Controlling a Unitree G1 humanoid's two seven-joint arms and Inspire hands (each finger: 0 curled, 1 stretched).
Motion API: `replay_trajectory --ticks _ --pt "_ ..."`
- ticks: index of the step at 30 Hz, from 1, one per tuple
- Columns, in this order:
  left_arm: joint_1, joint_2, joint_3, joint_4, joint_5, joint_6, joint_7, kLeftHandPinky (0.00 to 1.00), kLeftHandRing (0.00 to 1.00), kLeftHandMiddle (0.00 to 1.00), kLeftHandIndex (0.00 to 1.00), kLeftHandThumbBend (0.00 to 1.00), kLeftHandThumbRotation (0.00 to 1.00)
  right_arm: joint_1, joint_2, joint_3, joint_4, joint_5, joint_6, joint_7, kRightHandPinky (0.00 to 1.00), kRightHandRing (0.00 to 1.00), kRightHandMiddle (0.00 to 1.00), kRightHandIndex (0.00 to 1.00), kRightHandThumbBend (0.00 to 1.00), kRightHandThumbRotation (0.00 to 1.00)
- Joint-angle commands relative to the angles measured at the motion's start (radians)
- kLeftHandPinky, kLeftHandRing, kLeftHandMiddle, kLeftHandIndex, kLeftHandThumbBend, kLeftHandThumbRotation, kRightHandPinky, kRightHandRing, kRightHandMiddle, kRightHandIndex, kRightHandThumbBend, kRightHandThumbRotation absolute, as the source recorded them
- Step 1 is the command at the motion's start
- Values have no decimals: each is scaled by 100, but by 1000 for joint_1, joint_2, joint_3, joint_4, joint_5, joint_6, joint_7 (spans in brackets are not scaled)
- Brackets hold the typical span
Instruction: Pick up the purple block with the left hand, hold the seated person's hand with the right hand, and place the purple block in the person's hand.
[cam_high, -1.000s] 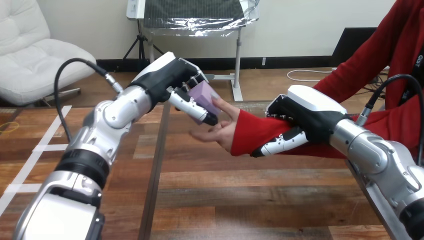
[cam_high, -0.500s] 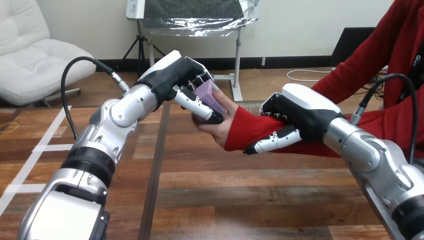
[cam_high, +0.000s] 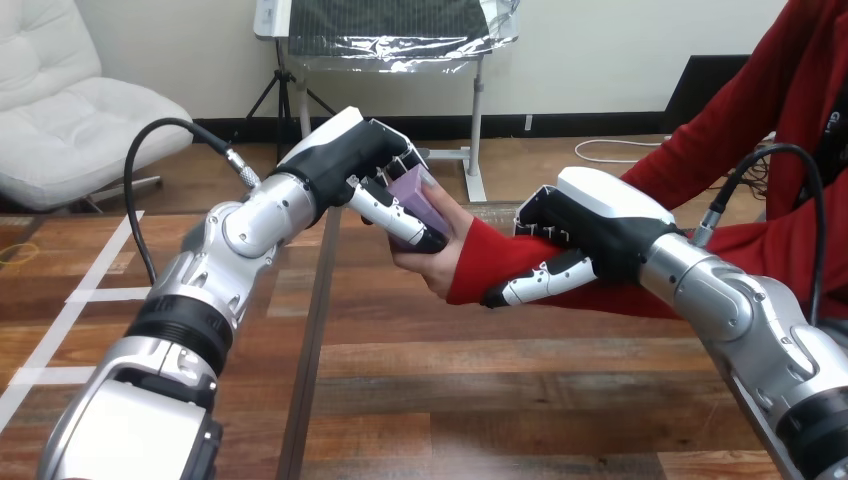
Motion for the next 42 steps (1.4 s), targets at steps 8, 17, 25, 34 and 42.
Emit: replay_trajectory --ticks 8,17,25,34,42 --pt "-64 -38 -22 13 6 -21 8 31 37 41 40 82 0 -121 52 3 -91 4 -26 13 21 24 28 30 83 52" --pt "-55 -40 -27 17 2 -30 5 33 38 42 40 82 0 -117 51 -3 -88 6 -33 16 22 25 29 29 83 53" --pt "-52 -40 -29 21 -1 -29 -9 33 37 42 40 81 0 -109 51 -7 -87 10 -30 16 23 26 30 30 84 51" --pt "-48 -28 -19 13 -27 -25 -83 41 42 45 43 84 0 -91 48 -12 -90 20 -21 28 26 29 33 33 84 49" --pt "-35 -6 -15 -15 -51 -37 -161 55 59 60 59 93 5 -76 41 -21 -86 39 -28 48 32 35 38 39 87 48"
